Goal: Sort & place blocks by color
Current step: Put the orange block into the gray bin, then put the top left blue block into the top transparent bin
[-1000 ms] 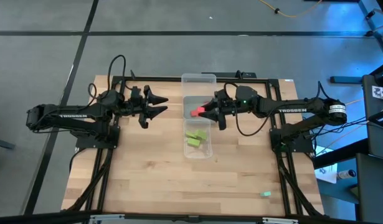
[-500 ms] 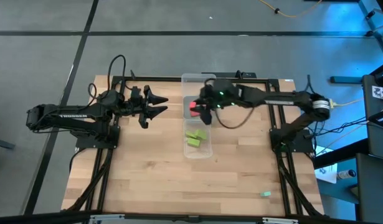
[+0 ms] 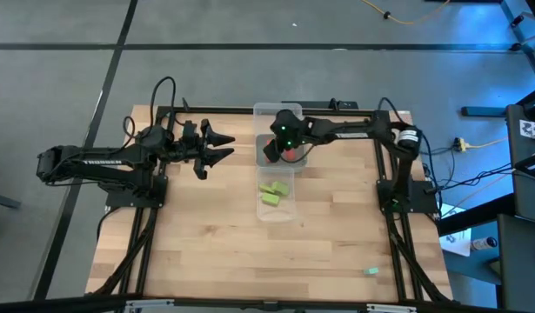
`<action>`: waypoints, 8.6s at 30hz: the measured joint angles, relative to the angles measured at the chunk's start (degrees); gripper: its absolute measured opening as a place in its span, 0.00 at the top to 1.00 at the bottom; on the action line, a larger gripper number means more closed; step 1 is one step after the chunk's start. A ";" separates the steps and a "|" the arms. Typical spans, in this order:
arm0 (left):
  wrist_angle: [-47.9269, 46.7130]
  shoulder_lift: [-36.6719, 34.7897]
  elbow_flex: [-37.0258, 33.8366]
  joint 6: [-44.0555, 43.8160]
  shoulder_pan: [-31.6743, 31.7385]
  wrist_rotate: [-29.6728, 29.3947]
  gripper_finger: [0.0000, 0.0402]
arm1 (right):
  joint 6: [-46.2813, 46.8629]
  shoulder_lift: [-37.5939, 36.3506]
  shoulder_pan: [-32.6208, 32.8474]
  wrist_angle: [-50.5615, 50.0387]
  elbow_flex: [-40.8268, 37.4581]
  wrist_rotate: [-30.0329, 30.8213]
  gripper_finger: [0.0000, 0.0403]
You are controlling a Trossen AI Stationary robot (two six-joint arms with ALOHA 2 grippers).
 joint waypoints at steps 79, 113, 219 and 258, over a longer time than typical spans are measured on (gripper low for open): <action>-0.52 0.00 0.00 -0.02 0.07 2.62 0.55 | -10.71 -46.44 17.46 44.83 -32.26 -7.80 0.56; -65.23 17.21 30.76 -5.03 26.22 -14.77 0.55 | -9.50 -46.40 17.46 44.75 -32.15 -7.82 0.56; -57.15 35.72 7.69 -66.96 43.56 -24.30 0.86 | -7.83 -46.40 17.44 40.54 -32.15 -7.73 0.56; -1.54 5.69 7.69 -1.46 -7.89 -13.23 0.88 | 0.31 -46.23 17.46 43.76 -32.15 -1.90 0.56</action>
